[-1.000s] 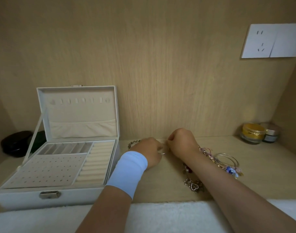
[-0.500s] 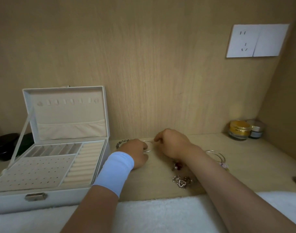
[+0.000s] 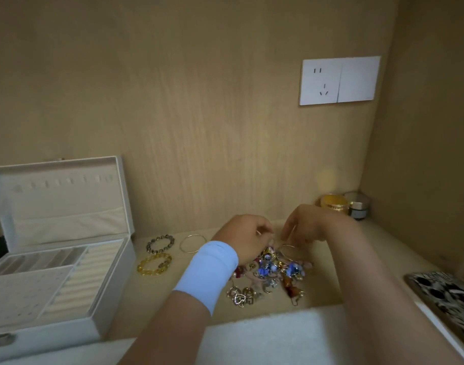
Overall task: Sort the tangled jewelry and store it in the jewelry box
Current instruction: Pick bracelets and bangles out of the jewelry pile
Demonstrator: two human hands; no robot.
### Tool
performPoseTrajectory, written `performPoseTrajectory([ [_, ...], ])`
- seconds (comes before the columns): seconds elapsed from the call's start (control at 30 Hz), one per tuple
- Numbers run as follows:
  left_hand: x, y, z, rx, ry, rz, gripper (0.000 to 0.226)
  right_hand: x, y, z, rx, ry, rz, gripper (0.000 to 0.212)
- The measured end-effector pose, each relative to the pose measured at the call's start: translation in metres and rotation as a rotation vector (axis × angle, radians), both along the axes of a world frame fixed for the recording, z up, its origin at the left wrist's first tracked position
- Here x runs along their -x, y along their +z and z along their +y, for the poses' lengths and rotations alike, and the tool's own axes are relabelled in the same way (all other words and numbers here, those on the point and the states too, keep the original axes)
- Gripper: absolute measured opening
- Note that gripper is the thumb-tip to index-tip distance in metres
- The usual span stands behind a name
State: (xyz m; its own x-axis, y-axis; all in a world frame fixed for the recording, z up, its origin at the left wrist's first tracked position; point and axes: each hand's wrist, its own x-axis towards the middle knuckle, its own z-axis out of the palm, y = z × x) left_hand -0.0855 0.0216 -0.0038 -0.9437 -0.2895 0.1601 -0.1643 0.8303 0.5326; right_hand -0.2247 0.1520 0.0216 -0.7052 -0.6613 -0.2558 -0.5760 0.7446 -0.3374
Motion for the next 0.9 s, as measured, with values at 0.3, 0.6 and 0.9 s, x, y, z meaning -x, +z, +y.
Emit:
performPoseTrajectory([
  [0.3,0.027,-0.022,0.016,0.059,0.022,-0.026,0.024,0.013,-0.018,-0.003,0.081,-0.023,-0.049,0.012],
  [0.6,0.021,-0.019,0.006,-0.148,0.076,0.122,0.018,0.012,0.004,-0.007,0.211,0.010,0.028,0.014],
  [0.9,-0.026,0.004,-0.037,-0.309,0.289,0.253,0.008,-0.028,0.006,-0.043,0.457,0.105,-0.084,0.009],
])
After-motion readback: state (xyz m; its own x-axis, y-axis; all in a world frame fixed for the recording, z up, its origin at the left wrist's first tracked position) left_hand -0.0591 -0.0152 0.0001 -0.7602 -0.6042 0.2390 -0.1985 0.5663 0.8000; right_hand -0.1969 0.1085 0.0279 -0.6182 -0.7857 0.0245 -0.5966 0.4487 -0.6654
